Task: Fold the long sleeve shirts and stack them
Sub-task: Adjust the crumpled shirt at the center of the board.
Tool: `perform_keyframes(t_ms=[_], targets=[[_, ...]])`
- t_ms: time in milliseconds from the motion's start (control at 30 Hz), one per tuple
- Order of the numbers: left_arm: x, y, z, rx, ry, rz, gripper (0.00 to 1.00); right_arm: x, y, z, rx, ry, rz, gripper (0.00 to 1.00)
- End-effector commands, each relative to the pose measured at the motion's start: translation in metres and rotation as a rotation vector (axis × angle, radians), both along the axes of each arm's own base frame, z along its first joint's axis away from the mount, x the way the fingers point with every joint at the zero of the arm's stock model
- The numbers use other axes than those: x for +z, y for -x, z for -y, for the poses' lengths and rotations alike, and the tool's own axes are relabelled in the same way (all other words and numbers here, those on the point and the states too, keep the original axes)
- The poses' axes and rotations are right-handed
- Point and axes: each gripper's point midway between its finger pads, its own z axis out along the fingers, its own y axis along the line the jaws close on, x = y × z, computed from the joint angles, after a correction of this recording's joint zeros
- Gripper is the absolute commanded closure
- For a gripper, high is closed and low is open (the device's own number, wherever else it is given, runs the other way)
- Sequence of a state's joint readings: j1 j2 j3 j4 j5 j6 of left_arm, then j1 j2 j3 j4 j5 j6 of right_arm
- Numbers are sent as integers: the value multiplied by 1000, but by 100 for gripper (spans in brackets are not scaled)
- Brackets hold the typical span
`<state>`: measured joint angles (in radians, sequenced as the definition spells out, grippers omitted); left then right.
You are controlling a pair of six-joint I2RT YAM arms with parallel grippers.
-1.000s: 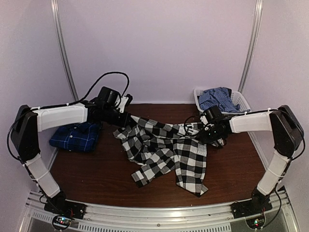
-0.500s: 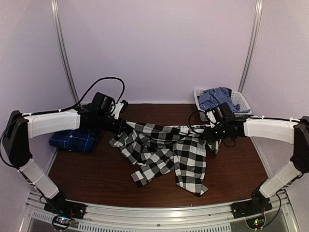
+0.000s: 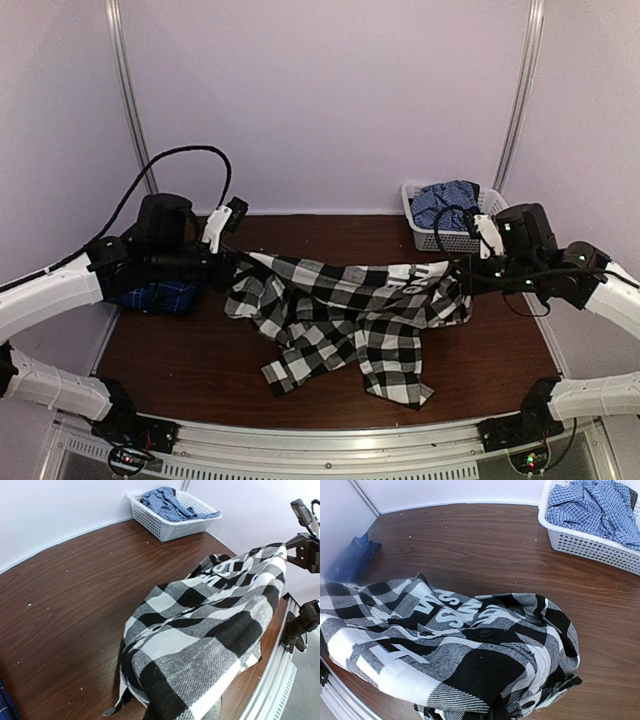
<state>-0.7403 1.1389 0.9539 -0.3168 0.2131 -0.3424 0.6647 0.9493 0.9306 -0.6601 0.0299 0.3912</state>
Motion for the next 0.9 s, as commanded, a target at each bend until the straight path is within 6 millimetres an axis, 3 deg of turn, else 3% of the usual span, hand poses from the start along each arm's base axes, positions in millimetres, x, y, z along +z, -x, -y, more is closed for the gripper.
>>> perform_keyframes(t_ms=[0,100,233,400,500,567,633,700,800,867], targets=[[1,-31,-10,142,-48,12,100,-11,-4,16,-100,69,-46,98],[-11,-66,-17,234,-116,-1,99,-23,-26,33,-204,194,-61,97],[-54,-121,-27,350,-223,-54,100,-32,-68,54,-306,290,-64,92],[-115,-174,-6,344,-288,-127,100,-71,-131,86,-382,388,-123,81],[-140,-192,9,331,-305,-168,98,-88,-155,95,-411,483,-158,77],[-146,-196,13,334,-291,-171,95,-85,-159,78,-356,473,-128,73],[-147,-196,13,340,-283,-171,93,-75,-150,52,-280,445,-73,69],[-149,-195,12,340,-285,-172,92,-61,-132,20,-154,376,-17,64],[-150,-191,13,324,-280,-176,91,-58,-96,-31,60,223,-2,53],[-149,-189,14,310,-273,-181,91,-63,-76,-48,123,185,-21,49]])
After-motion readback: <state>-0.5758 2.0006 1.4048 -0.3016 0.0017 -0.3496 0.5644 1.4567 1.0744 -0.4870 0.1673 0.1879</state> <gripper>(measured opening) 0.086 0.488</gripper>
